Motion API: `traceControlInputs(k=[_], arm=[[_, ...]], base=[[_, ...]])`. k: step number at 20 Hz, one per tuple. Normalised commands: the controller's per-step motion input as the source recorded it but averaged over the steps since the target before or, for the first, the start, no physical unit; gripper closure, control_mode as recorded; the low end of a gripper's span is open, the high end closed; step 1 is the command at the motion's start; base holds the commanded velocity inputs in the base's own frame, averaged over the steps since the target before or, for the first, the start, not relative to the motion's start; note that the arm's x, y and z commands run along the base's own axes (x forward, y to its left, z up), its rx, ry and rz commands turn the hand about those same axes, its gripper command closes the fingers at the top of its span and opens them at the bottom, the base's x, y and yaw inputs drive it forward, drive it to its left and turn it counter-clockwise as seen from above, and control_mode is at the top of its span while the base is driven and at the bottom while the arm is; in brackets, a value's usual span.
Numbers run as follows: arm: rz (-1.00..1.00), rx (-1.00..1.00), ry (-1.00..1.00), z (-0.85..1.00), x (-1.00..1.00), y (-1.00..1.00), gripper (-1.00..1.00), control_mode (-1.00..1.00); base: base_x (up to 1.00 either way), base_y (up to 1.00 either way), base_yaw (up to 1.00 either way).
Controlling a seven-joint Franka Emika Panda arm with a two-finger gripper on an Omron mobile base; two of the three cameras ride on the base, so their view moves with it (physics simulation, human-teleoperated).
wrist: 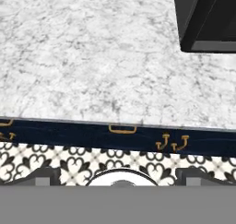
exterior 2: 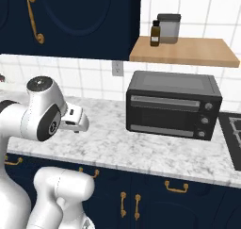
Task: Take a straw from the drawer in front and place it inside the glass cup on the dining counter.
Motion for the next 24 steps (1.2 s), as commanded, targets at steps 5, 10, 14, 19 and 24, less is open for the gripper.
traceControlInputs(k=[5, 10, 14, 19, 24], arm=[[0.00, 0.00, 0.00, 0.00, 0.00, 0.00, -1.00, 1.00], [0.00, 0.00, 0.00, 0.00, 0.00, 0.00, -1.00, 1.00], [0.00, 0.00, 0.00, 0.00, 0.00, 0.00, -1.00, 1.00], [0.00, 0.00, 0.00, 0.00, 0.00, 0.00, -1.00, 1.00], [0.00, 0.00, 0.00, 0.00, 0.00, 0.00, -1.00, 1.00]], base=[[-0.47, 0.14, 0.00], [-0.15, 0.53, -0.05], [-0.09, 0.64, -0.07], [-0.04, 0.70, -0.05], [-0.05, 0.64, -0.03]])
